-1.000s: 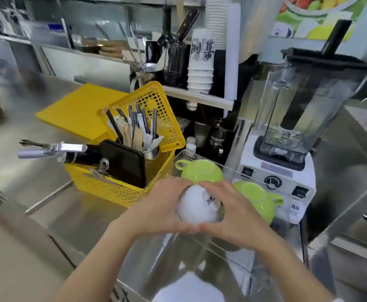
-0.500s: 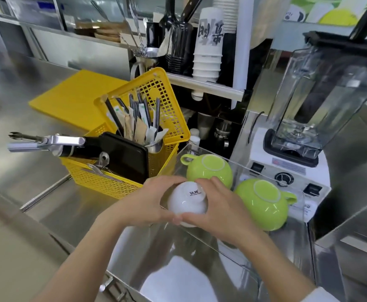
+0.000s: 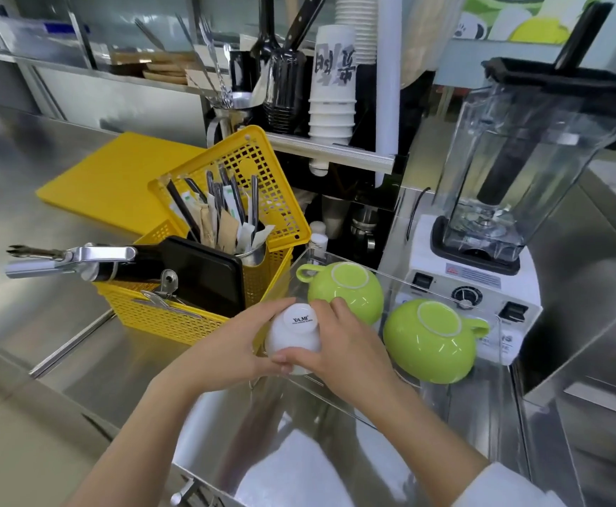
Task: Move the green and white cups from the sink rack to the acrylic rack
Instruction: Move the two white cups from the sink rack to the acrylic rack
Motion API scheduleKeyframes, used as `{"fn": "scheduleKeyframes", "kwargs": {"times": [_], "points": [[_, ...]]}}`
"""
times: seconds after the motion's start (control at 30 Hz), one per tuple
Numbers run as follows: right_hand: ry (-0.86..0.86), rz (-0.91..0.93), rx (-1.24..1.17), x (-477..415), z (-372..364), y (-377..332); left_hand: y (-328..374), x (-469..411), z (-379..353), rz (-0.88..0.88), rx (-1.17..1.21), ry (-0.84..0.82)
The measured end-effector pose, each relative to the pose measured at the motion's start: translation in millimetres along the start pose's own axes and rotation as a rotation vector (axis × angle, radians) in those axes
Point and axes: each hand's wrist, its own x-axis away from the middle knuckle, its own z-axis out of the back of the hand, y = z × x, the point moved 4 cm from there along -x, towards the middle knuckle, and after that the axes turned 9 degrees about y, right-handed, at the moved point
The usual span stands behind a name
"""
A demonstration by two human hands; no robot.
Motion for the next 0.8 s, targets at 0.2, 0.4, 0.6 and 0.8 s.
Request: {"fn": "scheduleKeyframes", "kwargs": {"times": [0.2,0.4,0.6,0.8], "points": [[0.077,0.011,-0.01,9.7,18.2,16.1,19.4,7.4,10.7,-0.068,-0.048,0.073],[0.28,-0.013,-0.179,29.0,70.4,56.1,89.2,-10.5,0.7,-0.251,0.032,0.142],[0.353,-0.033,-0.137,65.2,124.2,114.5,166.7,-36.9,-59.2,-0.458,-0.024,0.142],[0.4,-0.193,-0.009,118.4,179.8,213.7,246.9,-55.6,-148.3,-0.569,-0.017,0.058]]}}
